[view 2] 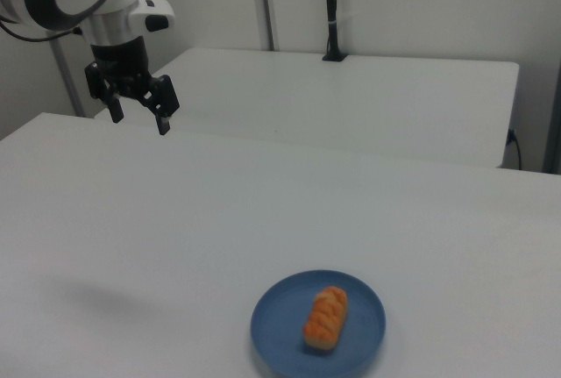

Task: Put the bread on the table
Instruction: 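Move the open gripper toward the bread roll on the blue plate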

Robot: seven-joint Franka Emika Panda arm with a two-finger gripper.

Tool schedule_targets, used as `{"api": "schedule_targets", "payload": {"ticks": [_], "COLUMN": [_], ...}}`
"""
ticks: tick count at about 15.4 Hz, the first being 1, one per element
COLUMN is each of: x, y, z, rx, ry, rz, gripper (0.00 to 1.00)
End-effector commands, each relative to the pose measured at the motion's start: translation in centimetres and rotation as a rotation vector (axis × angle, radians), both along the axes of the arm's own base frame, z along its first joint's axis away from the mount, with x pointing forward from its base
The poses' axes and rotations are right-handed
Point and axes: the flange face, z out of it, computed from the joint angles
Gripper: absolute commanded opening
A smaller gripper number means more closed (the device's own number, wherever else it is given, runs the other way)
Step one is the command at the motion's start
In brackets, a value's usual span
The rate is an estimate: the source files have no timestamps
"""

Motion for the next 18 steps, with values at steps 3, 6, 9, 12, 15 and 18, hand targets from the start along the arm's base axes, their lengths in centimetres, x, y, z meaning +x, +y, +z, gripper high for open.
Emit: {"api": "schedule_targets", "payload": {"ticks": [3, 6, 9, 12, 15, 18], "x": [-0.47, -0.43, -0.39, -0.39, -0.52, -0.48], "y": [-0.01, -0.01, -0.09, -0.6, -0.58, -0.59], "z": [0.15, 0.07, -0.09, -0.09, -0.23, -0.51], "rx": [-0.014, -0.014, -0.015, -0.016, -0.014, -0.009], "ry": [-0.004, -0.003, 0.0, -0.001, 0.008, 0.014], "rz": [-0.004, -0.004, 0.002, 0.0, 0.001, 0.028], "gripper": [1.0, 1.0, 1.0, 1.0, 1.0, 1.0]}}
